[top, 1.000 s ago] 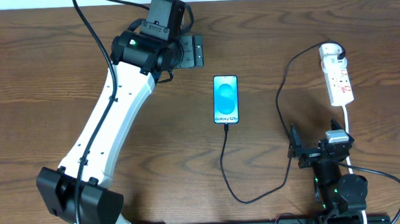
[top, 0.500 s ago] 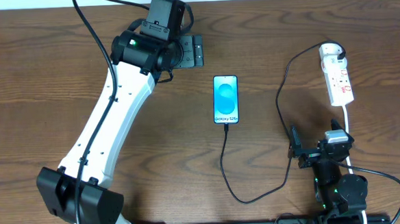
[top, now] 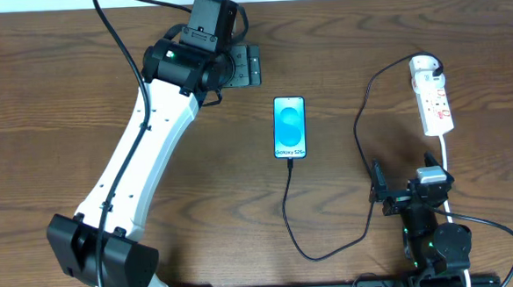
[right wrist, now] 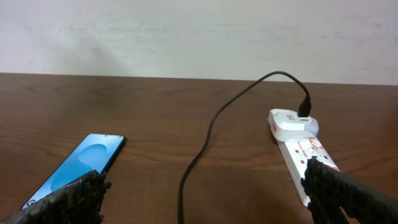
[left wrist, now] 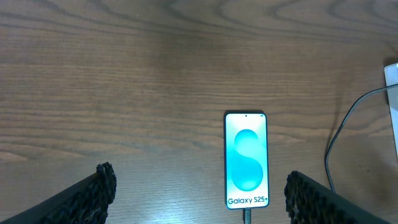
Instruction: Plug charger to phone and switch on socket
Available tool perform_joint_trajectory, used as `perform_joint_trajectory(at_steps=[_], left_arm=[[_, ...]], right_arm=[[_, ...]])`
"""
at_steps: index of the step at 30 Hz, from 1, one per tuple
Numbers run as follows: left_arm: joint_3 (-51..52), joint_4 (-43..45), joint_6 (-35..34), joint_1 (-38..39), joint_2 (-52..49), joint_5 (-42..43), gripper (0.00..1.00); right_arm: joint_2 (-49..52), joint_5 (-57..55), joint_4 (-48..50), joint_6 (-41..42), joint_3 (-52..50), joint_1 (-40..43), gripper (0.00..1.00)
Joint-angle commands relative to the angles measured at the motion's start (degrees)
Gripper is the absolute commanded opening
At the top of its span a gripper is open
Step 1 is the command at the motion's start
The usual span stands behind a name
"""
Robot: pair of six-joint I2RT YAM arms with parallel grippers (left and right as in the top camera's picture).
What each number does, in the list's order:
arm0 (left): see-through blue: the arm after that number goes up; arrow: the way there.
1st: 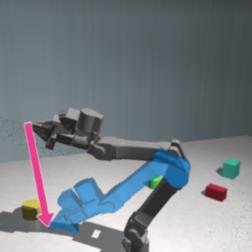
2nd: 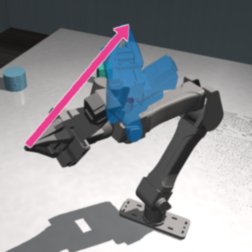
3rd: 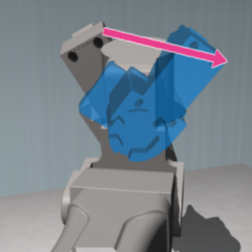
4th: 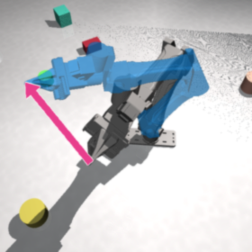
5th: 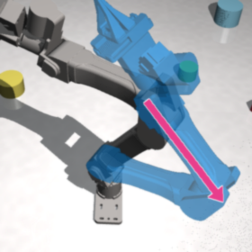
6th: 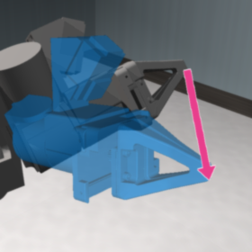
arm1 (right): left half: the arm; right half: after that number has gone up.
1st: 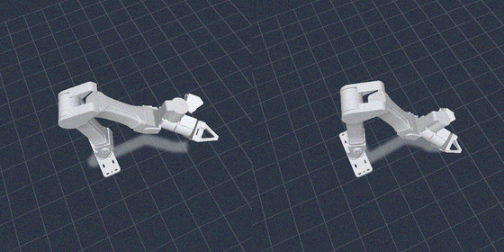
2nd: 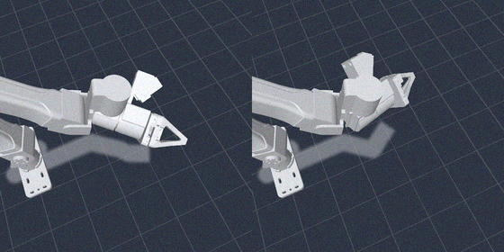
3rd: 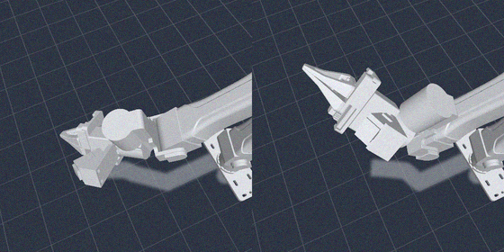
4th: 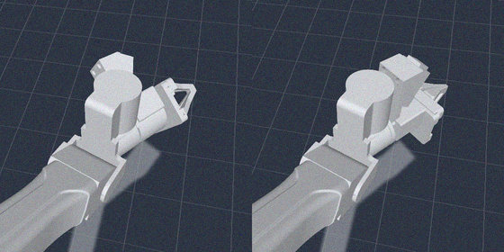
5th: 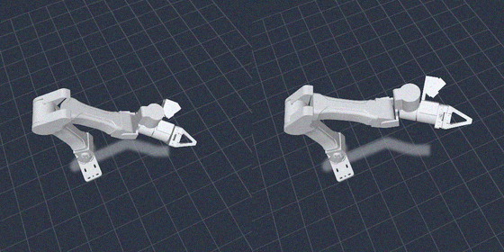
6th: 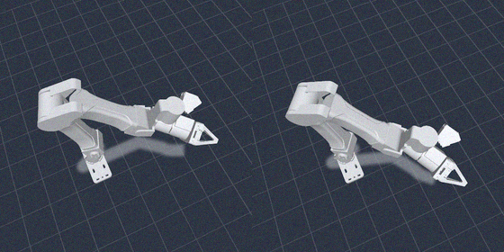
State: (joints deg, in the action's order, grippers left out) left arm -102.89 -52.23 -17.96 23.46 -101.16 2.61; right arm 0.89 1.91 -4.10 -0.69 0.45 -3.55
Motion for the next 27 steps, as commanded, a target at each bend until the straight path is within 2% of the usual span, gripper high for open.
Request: perform_joint_trajectory(at_steps=[1,19,27], left_arm=[[-0.09,-0.04,0.55,0.07,-0.42,-0.72,0.89],[-0.09,-0.28,0.59,0.07,-0.44,-2.27,0.89],[0.13,-4.24,0.57,0.07,-0.02,-3.34,0.89]], right_arm=[[-0.57,0.15,-0.22,-0.66,-0.11,0.2,0.99],[-0.57,0.15,-0.22,-0.66,-0.11,0.2,0.99],[-0.57,0.15,-0.22,-0.66,-0.11,0.2,0.99]])
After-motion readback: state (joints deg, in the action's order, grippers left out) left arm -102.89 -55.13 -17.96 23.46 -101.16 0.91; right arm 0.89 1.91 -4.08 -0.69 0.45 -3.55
